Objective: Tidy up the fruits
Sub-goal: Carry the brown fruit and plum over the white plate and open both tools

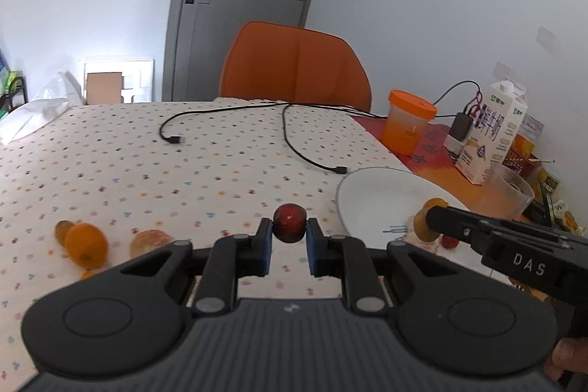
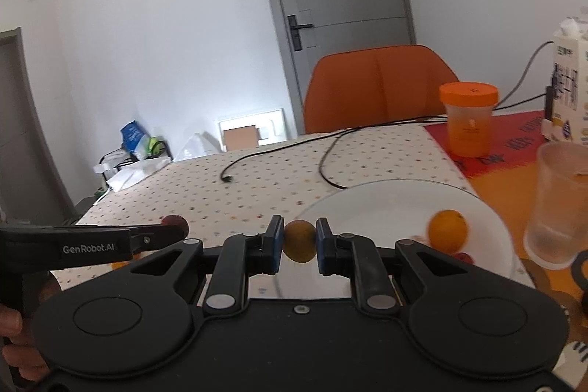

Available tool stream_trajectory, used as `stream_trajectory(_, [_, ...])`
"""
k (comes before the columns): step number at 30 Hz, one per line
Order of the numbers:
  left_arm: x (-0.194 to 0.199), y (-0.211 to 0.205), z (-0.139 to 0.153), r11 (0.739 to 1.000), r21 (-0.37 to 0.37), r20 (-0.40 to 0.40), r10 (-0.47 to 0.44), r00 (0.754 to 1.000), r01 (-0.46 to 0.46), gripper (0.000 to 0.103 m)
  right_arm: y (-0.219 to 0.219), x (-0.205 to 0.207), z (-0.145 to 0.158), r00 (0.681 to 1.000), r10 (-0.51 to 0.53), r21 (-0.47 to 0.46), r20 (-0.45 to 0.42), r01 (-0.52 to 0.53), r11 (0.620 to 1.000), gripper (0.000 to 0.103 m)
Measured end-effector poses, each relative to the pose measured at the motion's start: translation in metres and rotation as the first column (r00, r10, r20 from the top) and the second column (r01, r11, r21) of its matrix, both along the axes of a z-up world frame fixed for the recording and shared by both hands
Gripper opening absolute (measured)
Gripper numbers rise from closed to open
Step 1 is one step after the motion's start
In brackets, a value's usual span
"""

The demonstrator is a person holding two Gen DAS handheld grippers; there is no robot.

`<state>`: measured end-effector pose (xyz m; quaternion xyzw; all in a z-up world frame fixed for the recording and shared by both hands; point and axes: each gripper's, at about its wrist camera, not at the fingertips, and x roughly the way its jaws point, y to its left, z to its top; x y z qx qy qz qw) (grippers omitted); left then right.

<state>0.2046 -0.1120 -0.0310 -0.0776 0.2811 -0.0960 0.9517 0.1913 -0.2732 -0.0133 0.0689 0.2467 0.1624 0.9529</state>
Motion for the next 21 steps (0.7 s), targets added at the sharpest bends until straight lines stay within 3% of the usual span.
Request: stream_trajectory(21, [0.031,-0.054,-0.011,0.994,0.02,-0.026,-0.104,0.994,0.105,0.017,-0.042,0.015,-0.026,0.995,-0.095,0.014,-0.043,0.095,0.995,0.012])
